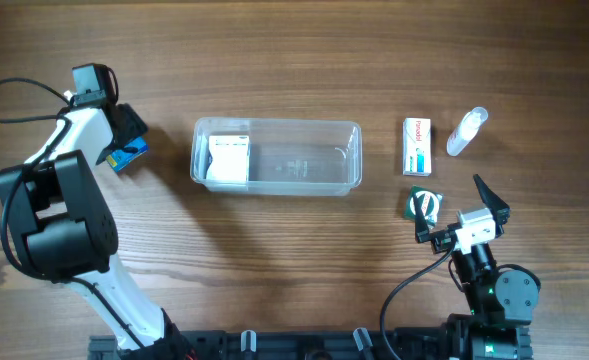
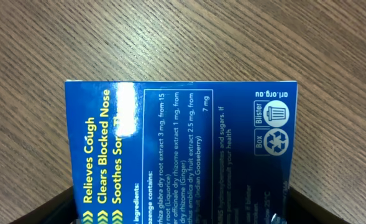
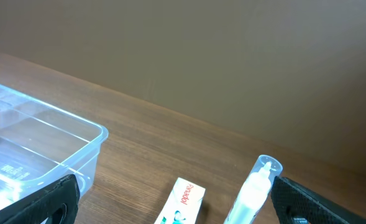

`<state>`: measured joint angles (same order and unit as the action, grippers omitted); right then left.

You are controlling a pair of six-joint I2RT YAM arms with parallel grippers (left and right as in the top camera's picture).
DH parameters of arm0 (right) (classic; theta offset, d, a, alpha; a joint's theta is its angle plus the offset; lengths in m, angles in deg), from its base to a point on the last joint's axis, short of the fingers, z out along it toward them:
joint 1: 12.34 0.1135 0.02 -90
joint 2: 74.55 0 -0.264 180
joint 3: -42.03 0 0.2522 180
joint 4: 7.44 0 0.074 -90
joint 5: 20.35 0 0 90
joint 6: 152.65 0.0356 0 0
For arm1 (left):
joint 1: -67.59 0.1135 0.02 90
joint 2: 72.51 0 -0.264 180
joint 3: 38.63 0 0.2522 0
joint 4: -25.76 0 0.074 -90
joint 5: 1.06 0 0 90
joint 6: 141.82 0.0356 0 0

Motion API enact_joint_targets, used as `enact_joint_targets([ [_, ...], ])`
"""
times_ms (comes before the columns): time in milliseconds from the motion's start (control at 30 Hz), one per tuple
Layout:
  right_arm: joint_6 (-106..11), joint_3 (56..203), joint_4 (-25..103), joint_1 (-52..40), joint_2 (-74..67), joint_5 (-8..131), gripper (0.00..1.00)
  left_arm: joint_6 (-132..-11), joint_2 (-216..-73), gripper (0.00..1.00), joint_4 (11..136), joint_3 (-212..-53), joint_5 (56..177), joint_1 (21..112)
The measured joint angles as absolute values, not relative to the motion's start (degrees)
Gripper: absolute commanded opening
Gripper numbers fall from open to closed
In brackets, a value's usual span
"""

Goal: Pack container
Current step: 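Move the left gripper to the blue box and grasp it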

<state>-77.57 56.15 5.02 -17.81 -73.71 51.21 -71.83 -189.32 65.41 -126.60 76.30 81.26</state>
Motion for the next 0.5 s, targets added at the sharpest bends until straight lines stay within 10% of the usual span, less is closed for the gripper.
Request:
enact_joint_targets([
  [500,-77.57,56.15,5.02,-17.81,-73.71,51.21,1.0,-71.85,-182.77,0.69,67.0,-126.6,76.17,81.26],
])
